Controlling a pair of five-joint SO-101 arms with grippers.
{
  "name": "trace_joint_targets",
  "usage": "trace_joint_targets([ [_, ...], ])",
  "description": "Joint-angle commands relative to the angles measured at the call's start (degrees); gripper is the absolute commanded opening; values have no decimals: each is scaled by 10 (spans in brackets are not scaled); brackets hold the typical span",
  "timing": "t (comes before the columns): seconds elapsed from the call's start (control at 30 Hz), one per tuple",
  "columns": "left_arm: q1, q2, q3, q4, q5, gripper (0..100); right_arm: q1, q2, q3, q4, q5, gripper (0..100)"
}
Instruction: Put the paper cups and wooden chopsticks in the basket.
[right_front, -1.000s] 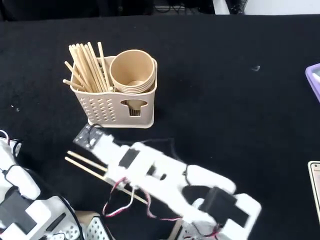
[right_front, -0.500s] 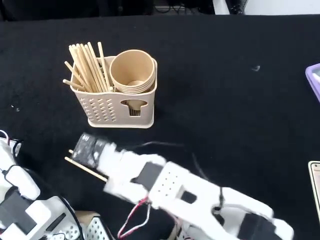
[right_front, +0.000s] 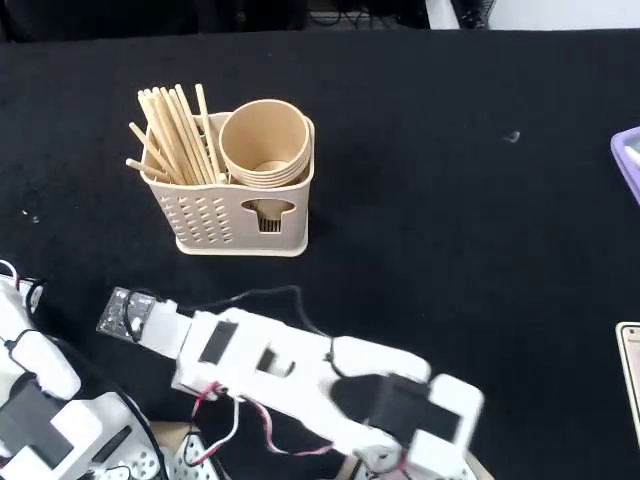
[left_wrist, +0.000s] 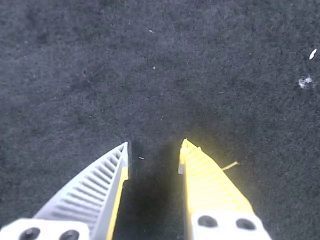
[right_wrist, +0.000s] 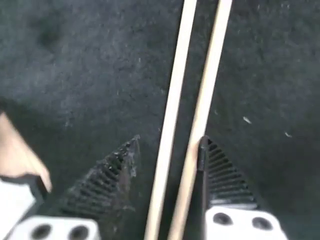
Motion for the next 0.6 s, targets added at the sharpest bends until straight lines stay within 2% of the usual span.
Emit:
trace_joint_targets([
  [0.0, 6, -6, -30, 1, 1, 170, 13, 33, -56, 41, 9, 165],
  [0.1, 6, -6, -30, 1, 1, 170, 15, 36, -63, 65, 11, 21],
  [0.13, 6, -6, -30, 1, 1, 170, 16, 36, -61, 69, 11, 7],
  [0.33, 6, -6, -30, 1, 1, 170, 64, -12, -28, 106, 13, 10],
  [0.57, 6, -5, -32, 1, 1, 170, 123, -203, 46, 155, 52, 10],
])
